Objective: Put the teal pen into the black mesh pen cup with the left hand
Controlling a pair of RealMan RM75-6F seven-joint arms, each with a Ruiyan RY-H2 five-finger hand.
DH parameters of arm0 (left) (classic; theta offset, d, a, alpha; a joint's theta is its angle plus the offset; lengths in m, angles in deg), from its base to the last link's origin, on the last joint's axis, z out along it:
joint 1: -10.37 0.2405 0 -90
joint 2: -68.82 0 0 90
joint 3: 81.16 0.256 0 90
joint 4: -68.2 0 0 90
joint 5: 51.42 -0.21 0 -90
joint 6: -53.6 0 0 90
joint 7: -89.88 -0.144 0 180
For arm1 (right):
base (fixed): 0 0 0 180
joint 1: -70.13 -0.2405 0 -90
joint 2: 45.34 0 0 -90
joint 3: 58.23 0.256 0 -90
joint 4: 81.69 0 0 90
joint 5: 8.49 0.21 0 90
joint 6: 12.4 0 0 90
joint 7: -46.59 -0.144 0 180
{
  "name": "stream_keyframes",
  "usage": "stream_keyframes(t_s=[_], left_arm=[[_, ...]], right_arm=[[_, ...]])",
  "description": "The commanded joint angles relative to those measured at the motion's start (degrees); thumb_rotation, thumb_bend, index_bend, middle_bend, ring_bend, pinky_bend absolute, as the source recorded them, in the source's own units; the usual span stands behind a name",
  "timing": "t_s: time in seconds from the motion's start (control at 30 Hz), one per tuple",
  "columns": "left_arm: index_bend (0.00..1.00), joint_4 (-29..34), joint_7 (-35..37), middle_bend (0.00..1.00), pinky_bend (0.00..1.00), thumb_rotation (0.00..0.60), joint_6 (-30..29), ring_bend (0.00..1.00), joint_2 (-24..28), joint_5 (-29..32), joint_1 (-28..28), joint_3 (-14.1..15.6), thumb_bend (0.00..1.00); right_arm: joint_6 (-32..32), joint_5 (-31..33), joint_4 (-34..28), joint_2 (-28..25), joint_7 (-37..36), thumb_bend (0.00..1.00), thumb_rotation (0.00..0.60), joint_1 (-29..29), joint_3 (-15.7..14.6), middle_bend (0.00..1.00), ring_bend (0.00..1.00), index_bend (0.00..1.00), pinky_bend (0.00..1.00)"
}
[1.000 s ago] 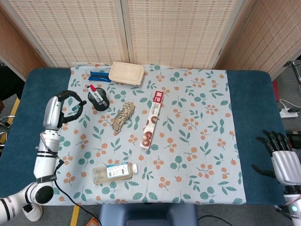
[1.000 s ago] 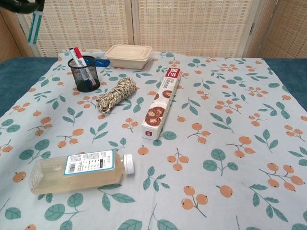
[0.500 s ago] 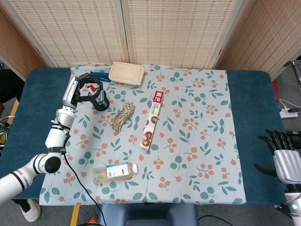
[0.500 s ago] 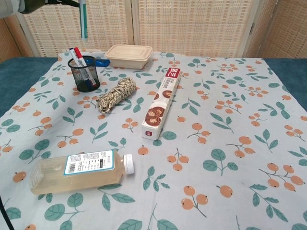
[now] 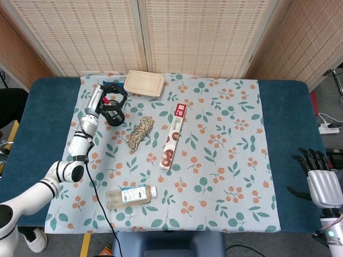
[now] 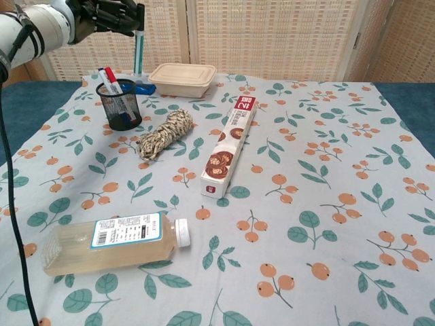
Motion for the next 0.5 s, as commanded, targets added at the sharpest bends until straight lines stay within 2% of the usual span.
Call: stream_keyframes(t_s=[0.03,0.3,0.5], left_arm=[[0.58,-7.2,3.2,0.57,0.29,0.6,2.1,0.28,-3.1,-2.0,-3.2,2.4,0.36],[0.58,-16.6,7.4,0.58,0.29,0.6,3.0,0.28,-5.7,-3.3,-4.8,5.2,0.36],[0.59,-19.6,10.2,0.58,0.29,0.6,3.7,0.28,-5.6,-3.4,-4.9,6.4,0.36]], right_arm=[[0.0,0.2,-0.1,0.0,0.3,0.0,0.6,0.0,0.0,0.08,0.04,0.23,0.0],[0.7,1.0,-0.1,0.3,1.5,0.0,0.6,-0.2,0.1,0.08,0.04,0.22,0.0],[0.8,1.1,-0.1,0.4,1.6,0.0,0.6,-0.2,0.2,0.08,0.04,0.22,0.0]])
